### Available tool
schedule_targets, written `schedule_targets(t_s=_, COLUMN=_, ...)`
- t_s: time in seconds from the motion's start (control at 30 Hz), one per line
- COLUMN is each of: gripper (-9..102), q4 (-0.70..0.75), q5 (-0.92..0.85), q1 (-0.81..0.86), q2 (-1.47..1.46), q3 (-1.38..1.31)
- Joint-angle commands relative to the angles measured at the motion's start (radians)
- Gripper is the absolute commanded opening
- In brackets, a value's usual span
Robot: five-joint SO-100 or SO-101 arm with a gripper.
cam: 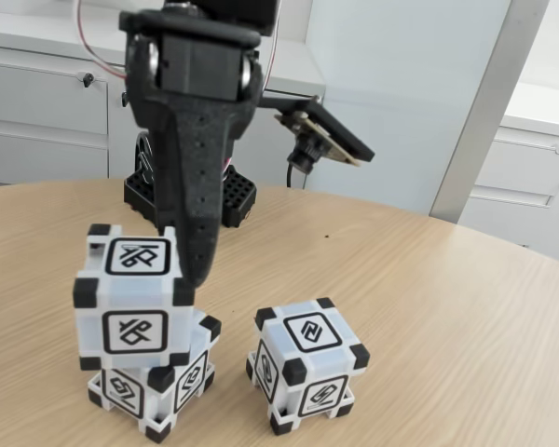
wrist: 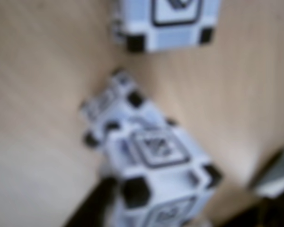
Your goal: Stack cubes from left to right.
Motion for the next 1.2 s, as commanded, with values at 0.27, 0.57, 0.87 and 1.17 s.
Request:
schedule_targets(t_s=0.27, gripper=29, q4=0.003, q5=-0.009, q1=0.003, q2=0.02, q3=-0.029)
schedule_targets(t_s=0.57, gripper=26, q4=0.16, q5=-0.072, q1=0.008, q2=0.021, q3=-0.04)
schedule_targets(t_s=0.87, gripper=26, q4=0.229, q5=-0.08, q1=0.021, q2=0.021, q3=-0.043)
schedule_targets(t_s=1.17, gripper=27, q4=0.215, q5=-0.046, q1=0.021, q2=0.021, q3=-0.048)
